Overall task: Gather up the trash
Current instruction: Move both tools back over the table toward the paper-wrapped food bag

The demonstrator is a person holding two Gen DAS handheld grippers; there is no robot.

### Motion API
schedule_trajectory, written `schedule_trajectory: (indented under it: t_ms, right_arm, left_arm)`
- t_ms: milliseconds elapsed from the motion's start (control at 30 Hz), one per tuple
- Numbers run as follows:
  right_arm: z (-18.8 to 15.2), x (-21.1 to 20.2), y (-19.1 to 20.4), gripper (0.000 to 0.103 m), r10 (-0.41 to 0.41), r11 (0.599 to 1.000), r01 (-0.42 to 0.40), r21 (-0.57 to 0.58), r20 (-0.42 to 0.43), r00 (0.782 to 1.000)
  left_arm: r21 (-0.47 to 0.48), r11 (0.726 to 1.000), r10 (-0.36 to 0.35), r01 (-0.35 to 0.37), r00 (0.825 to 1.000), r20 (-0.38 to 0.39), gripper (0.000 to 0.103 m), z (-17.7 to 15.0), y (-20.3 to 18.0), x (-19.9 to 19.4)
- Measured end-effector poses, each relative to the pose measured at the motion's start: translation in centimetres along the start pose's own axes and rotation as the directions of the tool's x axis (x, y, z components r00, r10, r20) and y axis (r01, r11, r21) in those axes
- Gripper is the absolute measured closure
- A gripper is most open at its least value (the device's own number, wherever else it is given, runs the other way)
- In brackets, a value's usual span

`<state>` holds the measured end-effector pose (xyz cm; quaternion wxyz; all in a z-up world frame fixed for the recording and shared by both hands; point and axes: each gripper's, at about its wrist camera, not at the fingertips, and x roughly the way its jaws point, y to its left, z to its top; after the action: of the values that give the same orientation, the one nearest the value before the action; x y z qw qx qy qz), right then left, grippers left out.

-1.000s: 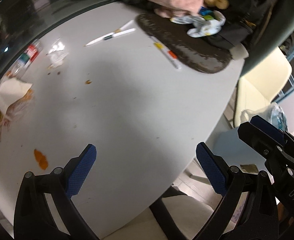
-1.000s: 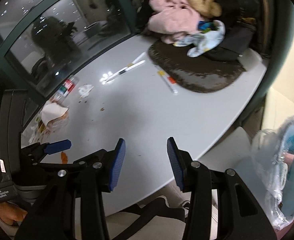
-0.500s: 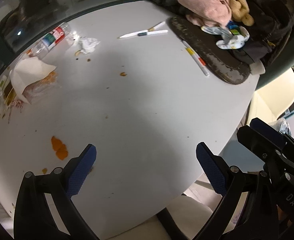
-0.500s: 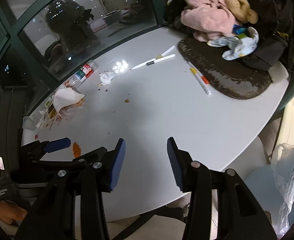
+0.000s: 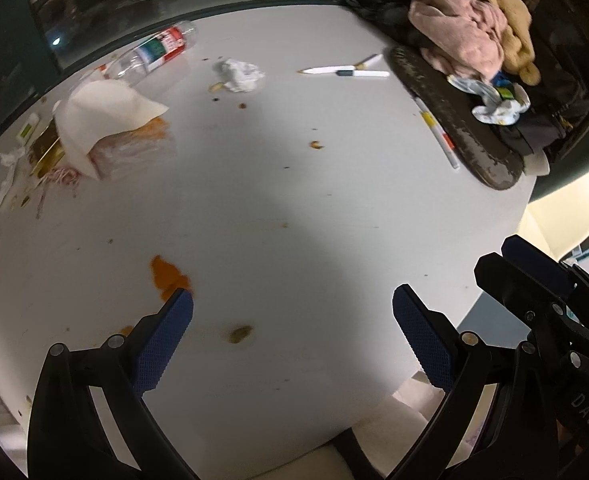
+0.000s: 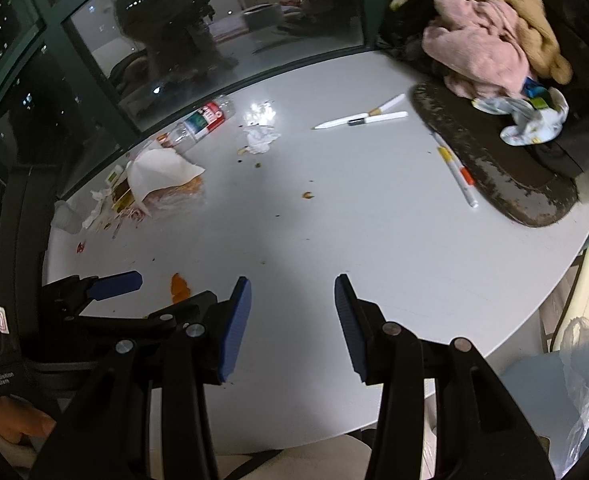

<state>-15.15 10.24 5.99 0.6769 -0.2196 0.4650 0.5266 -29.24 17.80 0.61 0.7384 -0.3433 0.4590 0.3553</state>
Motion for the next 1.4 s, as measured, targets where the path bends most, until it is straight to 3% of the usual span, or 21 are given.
schedule_trajectory:
  t_ms: [800, 1033, 1267, 1400]
  right_arm:
    - [1.1, 5.9, 14.3, 0.061, 0.069, 0.989, -0.078, -0.127, -0.071, 0.995]
    - [1.4, 7.0, 14.5, 0.06, 0.079, 0.986, -0.093, -0.135, -0.105, 0.991]
    - [3.7, 8.1, 13.0, 0.06, 0.102, 0.978, -0.122, -0.171, -0.121, 0.987]
    - [5.7, 8.4, 11.8, 0.051, 0.121, 0.965, -0.147, -0.215, -0.131, 0.984]
  left_arm:
    - [-0.161, 0.985, 0.062, -0.066, 0.998, -0.03, 0.006, -2.4, 15.6, -1.4]
    - [-0.224, 0.97, 0.084, -0.09, 0.996, -0.034, 0.006, -2.5, 17.1, -1.0]
    - [-0.308, 0.945, 0.108, -0.11, 0.994, -0.024, 0.006, -0.4, 17.0, -0.4]
    - [-0.351, 0.929, 0.126, -0.121, 0.992, -0.009, 0.006, 1.5, 16.4, -0.3]
